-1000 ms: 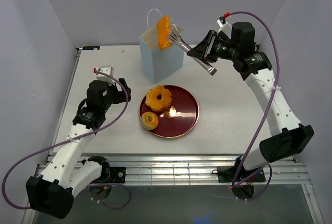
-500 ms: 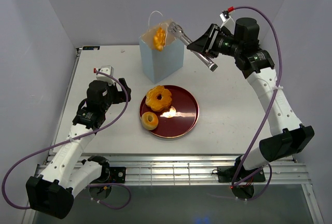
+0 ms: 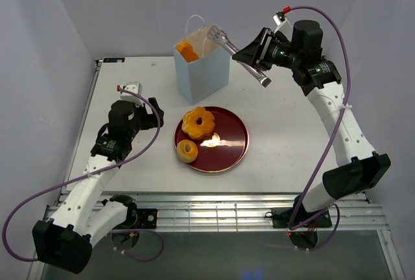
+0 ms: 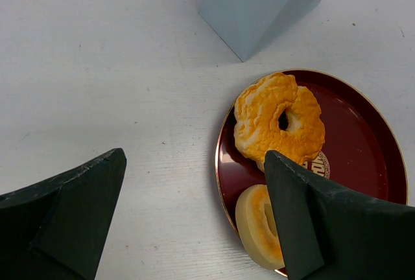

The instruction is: Place the fake bread into the paper bag

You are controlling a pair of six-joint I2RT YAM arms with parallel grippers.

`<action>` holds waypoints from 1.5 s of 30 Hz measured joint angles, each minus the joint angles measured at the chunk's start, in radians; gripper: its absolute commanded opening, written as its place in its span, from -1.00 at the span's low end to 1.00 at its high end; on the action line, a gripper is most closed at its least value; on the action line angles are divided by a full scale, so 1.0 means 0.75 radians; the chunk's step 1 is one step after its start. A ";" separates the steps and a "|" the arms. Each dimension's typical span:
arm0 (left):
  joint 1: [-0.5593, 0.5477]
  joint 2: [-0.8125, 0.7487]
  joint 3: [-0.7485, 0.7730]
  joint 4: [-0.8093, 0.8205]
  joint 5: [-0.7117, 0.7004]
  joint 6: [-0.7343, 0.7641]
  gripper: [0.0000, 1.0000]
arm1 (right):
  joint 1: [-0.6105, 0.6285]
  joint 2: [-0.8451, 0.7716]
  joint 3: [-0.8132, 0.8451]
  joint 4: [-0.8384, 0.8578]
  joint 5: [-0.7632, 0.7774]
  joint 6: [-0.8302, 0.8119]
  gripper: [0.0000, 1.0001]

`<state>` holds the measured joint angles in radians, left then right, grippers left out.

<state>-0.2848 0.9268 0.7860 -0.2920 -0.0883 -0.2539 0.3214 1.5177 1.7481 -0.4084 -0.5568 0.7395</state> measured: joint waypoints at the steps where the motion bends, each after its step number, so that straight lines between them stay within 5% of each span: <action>1: 0.000 0.000 0.000 0.000 0.000 0.000 0.96 | -0.001 0.002 0.005 -0.003 -0.001 -0.001 -0.16; 16: 0.000 0.000 0.000 0.000 -0.002 -0.001 0.96 | -0.019 -0.152 -0.062 -0.067 0.134 -0.232 -0.14; 31: 0.000 -0.001 0.000 0.000 -0.012 -0.002 0.96 | -0.042 -0.768 -1.014 0.062 0.675 -0.475 -0.07; 36: 0.000 -0.001 0.000 0.000 -0.012 -0.002 0.96 | -0.043 -0.779 -1.345 0.162 0.804 -0.519 -0.01; 45: 0.000 -0.001 0.000 0.000 -0.013 -0.002 0.96 | -0.043 -0.608 -1.517 0.433 0.943 -0.617 0.10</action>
<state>-0.2848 0.9264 0.7860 -0.2920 -0.0978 -0.2554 0.2890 1.0615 0.6102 -0.0837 0.1505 0.2768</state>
